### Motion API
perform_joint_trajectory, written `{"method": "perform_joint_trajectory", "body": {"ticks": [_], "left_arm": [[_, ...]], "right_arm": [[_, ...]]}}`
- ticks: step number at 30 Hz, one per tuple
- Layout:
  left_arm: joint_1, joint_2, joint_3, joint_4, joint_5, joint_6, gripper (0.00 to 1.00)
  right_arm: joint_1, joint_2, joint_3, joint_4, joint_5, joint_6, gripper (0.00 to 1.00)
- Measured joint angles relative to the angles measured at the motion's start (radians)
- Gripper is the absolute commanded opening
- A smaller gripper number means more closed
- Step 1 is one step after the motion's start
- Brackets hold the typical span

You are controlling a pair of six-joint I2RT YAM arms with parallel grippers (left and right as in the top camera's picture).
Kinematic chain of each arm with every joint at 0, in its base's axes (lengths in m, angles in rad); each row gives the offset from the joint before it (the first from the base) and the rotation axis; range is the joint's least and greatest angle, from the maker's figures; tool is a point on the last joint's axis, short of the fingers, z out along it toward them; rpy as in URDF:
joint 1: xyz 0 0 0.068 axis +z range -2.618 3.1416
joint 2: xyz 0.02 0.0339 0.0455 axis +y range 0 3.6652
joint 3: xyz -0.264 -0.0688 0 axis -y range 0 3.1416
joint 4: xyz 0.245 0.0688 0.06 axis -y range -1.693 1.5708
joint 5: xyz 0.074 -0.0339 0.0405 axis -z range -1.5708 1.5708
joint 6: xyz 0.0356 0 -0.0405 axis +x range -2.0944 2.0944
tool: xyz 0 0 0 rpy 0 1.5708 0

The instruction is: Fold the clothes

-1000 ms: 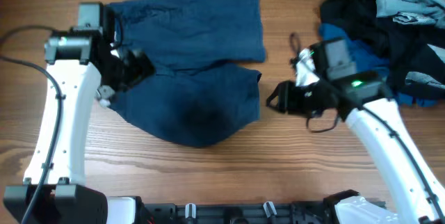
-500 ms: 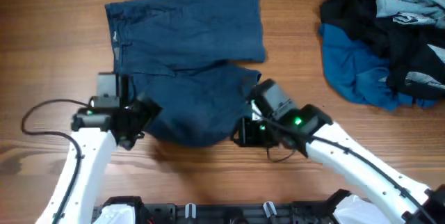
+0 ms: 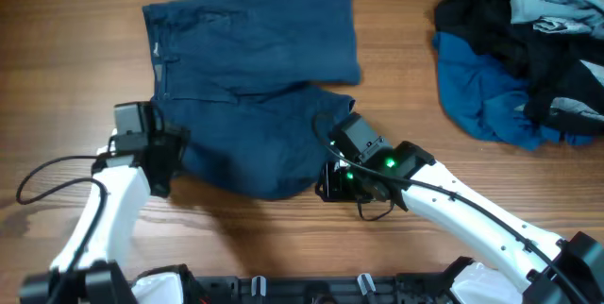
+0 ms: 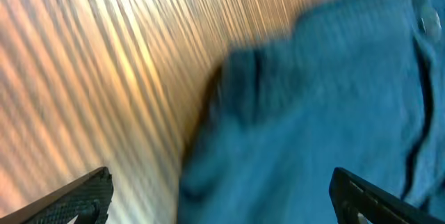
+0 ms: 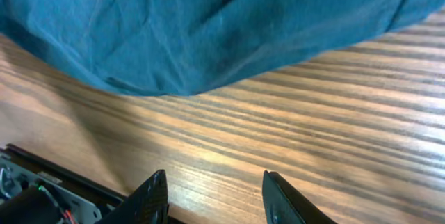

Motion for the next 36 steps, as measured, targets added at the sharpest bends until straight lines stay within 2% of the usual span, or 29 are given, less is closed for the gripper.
{"method": "perform_joint_trajectory", "body": {"ticks": [5, 9, 11, 14, 15, 18, 23, 29, 31, 36], "left_arm": [[0.101, 0.129, 0.014, 0.113, 0.038, 0.004, 0.94], [0.136, 0.180, 0.034, 0.222, 0.057, 0.027, 0.83], [0.138, 0.203, 0.040, 0.276, 0.076, 0.039, 0.68], [0.140, 0.236, 0.045, 0.328, 0.113, 0.042, 0.29], [0.141, 0.246, 0.042, 0.337, 0.129, 0.047, 0.19], [0.143, 0.259, 0.031, 0.344, 0.162, 0.054, 0.04], [0.143, 0.230, 0.029, 0.312, 0.216, 0.140, 0.04], [0.143, 0.037, 0.029, 0.222, 0.232, 0.197, 0.04], [0.143, -0.021, 0.029, 0.177, 0.235, 0.206, 0.04], [0.143, -0.086, 0.029, 0.143, 0.232, 0.244, 0.04]], "right_arm": [[0.000, 0.000, 0.000, -0.008, -0.018, 0.001, 0.45], [0.000, 0.000, 0.000, -0.010, -0.027, 0.001, 0.45], [0.000, 0.000, 0.000, -0.010, -0.031, 0.001, 0.45], [0.000, 0.000, 0.000, -0.010, -0.035, 0.001, 0.45], [0.000, 0.000, 0.000, -0.011, -0.035, 0.001, 0.45], [0.000, 0.000, 0.000, -0.010, -0.039, 0.001, 0.45], [0.000, 0.000, 0.000, -0.010, -0.039, 0.001, 0.45], [0.000, 0.000, 0.000, -0.010, -0.039, 0.000, 0.45], [0.000, 0.000, 0.000, -0.010, -0.040, -0.003, 0.41], [0.000, 0.000, 0.000, -0.060, -0.088, 0.029, 0.41]]}}
